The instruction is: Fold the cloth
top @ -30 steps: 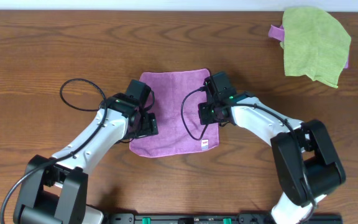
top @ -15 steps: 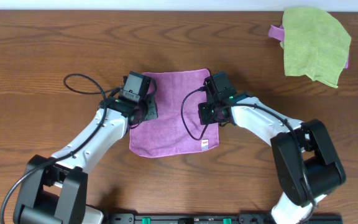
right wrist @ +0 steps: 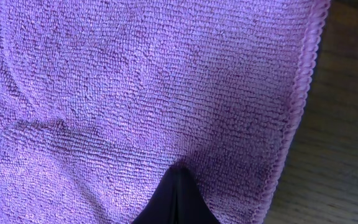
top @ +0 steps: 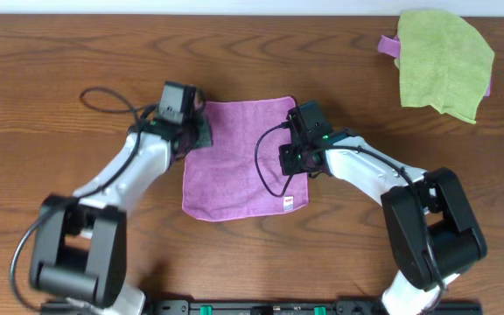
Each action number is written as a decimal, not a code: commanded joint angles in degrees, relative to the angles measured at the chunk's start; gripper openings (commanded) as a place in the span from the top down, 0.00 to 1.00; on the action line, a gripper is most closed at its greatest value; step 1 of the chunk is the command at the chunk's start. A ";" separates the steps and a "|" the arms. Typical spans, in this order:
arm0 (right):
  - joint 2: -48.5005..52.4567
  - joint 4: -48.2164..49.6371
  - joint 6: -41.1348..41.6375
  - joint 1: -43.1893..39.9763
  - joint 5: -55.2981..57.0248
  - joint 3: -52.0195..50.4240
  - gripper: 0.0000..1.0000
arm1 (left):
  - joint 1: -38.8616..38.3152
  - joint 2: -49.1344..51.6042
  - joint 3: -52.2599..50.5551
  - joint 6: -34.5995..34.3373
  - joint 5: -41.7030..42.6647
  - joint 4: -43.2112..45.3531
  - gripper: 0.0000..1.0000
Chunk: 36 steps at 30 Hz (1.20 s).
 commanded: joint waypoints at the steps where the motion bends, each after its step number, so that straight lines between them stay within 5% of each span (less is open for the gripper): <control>1: 3.08 -1.77 -0.28 0.31 4.66 -2.40 0.99 | 0.20 4.48 5.73 3.39 0.96 -1.57 0.94; 11: 3.08 -1.75 -0.26 0.31 4.66 -2.40 0.99 | 2.93 15.96 15.96 4.26 2.34 -3.32 0.94; 36: 3.08 -1.77 0.37 0.37 3.37 -2.40 0.99 | 2.97 23.23 16.26 5.51 3.76 -0.94 0.94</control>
